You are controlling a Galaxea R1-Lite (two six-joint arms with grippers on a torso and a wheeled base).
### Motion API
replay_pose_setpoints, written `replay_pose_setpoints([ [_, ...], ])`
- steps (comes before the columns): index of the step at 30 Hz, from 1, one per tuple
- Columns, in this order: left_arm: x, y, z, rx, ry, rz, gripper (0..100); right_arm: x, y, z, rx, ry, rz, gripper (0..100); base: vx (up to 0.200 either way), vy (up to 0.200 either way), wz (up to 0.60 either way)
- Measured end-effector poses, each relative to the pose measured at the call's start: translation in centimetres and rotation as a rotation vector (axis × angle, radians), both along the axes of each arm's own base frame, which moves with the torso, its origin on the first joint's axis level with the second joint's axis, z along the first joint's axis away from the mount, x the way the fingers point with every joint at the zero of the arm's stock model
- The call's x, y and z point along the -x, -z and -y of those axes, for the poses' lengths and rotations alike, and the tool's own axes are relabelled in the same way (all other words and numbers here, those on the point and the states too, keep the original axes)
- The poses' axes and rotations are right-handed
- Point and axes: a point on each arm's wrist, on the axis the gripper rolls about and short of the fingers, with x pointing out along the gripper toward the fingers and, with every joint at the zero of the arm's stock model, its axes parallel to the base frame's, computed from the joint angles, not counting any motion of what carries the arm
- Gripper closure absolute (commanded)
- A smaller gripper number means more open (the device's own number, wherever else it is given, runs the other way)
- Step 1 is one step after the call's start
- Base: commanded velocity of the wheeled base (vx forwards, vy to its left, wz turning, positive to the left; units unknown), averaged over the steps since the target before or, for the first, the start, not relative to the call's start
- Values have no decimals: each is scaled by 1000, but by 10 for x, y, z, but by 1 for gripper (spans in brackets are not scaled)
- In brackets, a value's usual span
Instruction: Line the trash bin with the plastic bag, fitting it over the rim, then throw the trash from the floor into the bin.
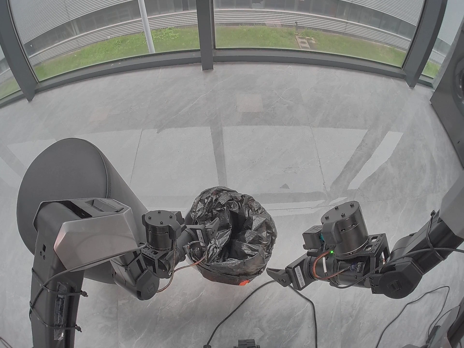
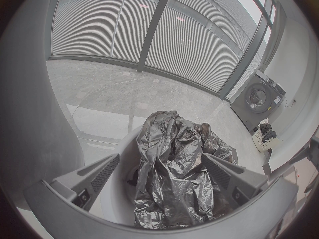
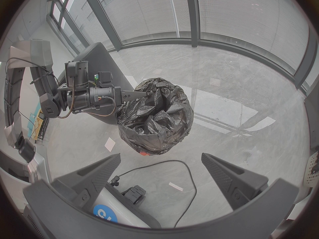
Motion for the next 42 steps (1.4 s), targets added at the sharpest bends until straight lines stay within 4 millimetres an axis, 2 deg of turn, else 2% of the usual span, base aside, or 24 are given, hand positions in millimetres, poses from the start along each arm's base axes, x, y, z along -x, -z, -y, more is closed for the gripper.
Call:
replay_pose_setpoints([
  [5,-2,4,1,-1,0,-2,0,0,0,0,0,0,0,0,0,0,0],
  [6,-3,4,2,1,0,1,100,0,0,0,0,0,0,0,0,0,0],
  [12,-10,4,5,9,1,20,100,0,0,0,0,2,0,0,0,0,0],
  [24,-10,4,5,7,3,23,100,0,0,0,1,2,-1,0,0,0,0],
  [35,-2,-15,0,20,2,48,100,0,0,0,0,0,1,0,0,0,0],
  [42,3,-26,-16,19,-31,40,100,0,0,-1,-1,-1,2,0,0,0,0],
])
